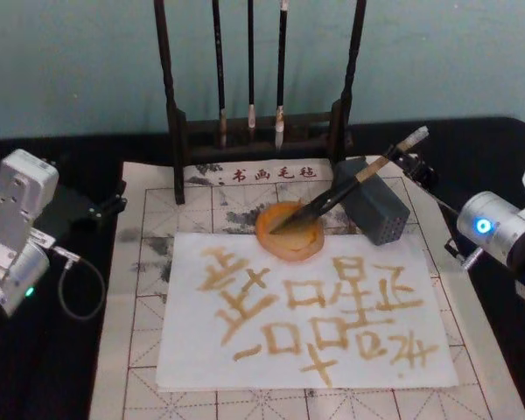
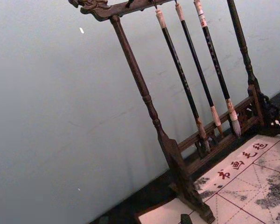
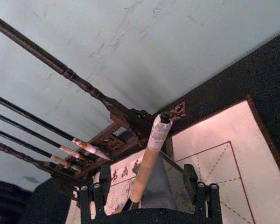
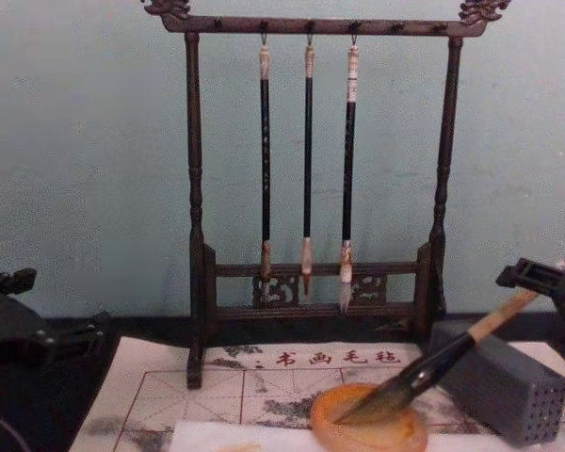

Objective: Pick up the brush from the inkstone, write on the paper, then place the brush back to its original position.

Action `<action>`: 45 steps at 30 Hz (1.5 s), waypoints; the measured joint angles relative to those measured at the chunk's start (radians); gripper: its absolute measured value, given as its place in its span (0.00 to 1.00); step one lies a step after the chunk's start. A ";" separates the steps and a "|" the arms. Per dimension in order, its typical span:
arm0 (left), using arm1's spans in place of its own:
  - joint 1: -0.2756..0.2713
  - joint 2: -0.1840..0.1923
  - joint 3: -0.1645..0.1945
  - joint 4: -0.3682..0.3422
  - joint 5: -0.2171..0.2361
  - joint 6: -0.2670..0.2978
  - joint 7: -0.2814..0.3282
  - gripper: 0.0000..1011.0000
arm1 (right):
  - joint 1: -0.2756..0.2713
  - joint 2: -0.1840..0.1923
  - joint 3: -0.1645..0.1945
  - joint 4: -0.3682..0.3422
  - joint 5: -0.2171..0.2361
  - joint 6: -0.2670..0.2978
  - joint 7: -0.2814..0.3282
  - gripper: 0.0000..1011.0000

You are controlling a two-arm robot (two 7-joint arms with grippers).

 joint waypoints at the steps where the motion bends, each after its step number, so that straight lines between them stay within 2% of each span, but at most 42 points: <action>1: 0.000 0.000 0.000 0.000 0.000 0.000 0.000 0.99 | 0.007 -0.003 -0.003 0.007 0.006 0.000 -0.005 0.99; 19: 0.000 0.000 0.000 0.000 0.000 0.000 0.000 0.99 | 0.079 -0.023 -0.046 0.092 0.053 -0.014 -0.025 0.99; 38: 0.000 0.000 0.000 0.000 0.000 0.000 0.000 0.99 | 0.101 0.000 -0.097 0.114 0.078 -0.030 -0.024 0.99; 45: 0.000 0.000 0.000 0.000 0.000 0.000 0.000 0.99 | 0.101 -0.001 -0.096 0.114 0.078 -0.030 -0.024 0.99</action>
